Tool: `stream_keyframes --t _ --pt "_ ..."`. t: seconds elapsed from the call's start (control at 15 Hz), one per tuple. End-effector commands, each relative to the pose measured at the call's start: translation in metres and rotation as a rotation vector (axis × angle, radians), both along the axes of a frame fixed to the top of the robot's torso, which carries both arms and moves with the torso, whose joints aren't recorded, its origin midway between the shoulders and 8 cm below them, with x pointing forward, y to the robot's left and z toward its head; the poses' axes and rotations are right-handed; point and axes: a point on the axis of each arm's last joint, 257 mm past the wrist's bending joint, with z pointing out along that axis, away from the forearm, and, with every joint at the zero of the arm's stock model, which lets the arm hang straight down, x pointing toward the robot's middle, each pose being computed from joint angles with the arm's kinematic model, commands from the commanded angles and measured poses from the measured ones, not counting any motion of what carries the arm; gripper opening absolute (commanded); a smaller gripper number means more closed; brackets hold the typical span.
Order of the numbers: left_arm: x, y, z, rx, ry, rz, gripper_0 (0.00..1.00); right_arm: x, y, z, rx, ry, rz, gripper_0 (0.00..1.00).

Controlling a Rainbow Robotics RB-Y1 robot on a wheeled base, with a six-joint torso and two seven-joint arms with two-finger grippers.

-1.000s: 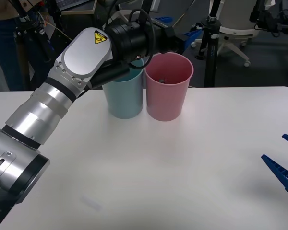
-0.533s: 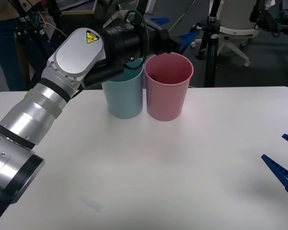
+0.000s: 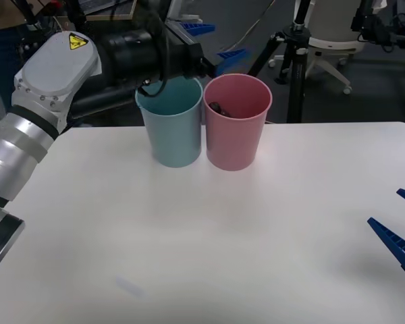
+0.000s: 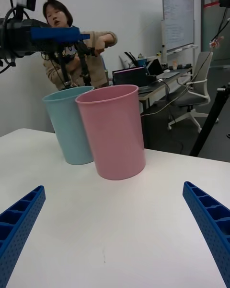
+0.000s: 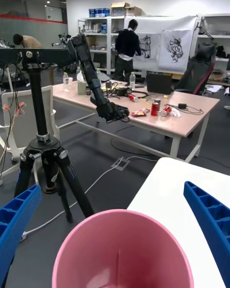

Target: Grasp the object on the table and drop it into the matching bin: aluminum can to the light blue bin, PET bottle to the pink bin.

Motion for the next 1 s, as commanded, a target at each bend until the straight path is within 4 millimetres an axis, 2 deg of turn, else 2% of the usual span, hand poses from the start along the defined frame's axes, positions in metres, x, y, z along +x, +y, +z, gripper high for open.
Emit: stream_keyframes --t 0.07,0.53,1.0 --pt "-0.001 0.019 0.003 -0.006 0.000 0.006 1.00 0.000 0.000 0.000 0.000 0.000 0.000 1.00" --pt "-0.036 0.073 0.003 -0.046 0.005 -0.013 1.00 0.000 0.000 0.000 0.000 0.000 0.000 1.00" --pt "-0.089 0.139 -0.008 -0.082 0.028 0.000 1.00 0.000 0.000 0.000 0.000 0.000 0.000 1.00"
